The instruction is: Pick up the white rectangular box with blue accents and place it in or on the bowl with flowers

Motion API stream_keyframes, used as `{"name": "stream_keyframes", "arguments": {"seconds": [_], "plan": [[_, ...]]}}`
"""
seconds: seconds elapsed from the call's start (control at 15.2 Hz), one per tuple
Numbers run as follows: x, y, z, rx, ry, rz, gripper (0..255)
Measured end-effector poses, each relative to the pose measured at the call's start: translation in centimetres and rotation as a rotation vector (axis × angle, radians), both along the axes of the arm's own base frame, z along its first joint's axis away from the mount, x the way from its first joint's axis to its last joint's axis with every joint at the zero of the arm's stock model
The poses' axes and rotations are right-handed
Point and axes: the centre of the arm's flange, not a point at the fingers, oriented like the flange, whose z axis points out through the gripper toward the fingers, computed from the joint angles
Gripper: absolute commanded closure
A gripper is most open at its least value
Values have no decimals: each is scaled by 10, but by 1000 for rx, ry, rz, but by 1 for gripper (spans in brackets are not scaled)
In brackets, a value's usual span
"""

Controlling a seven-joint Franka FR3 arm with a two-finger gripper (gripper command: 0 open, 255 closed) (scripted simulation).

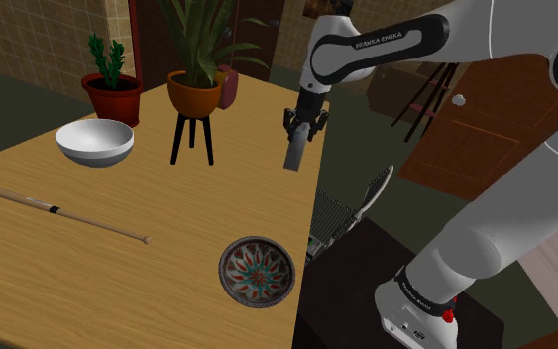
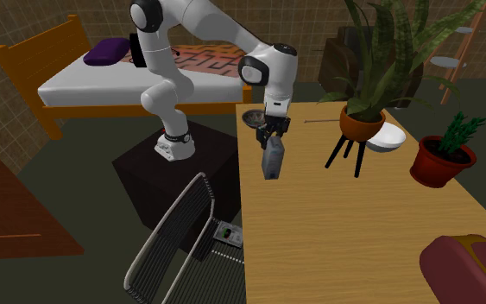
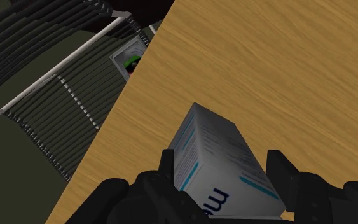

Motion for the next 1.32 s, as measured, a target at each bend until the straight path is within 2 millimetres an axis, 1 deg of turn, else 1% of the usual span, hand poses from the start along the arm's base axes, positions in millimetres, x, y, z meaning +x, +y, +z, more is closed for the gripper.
{"name": "stream_keyframes", "arguments": {"seconds": [0.66,0.73,0.92,0.99,1.12,1.19,1.32], "plan": [[-1,-1,53,0,0,0,255],[-4,5,56,0,0,0,255],[-23,32,62,0,1,1,255],[-28,43,64,0,0,1,255],[-43,67,64,0,0,1,255],[-52,76,69,0,0,1,255],[-67,98,71,0,0,1,255]]}}
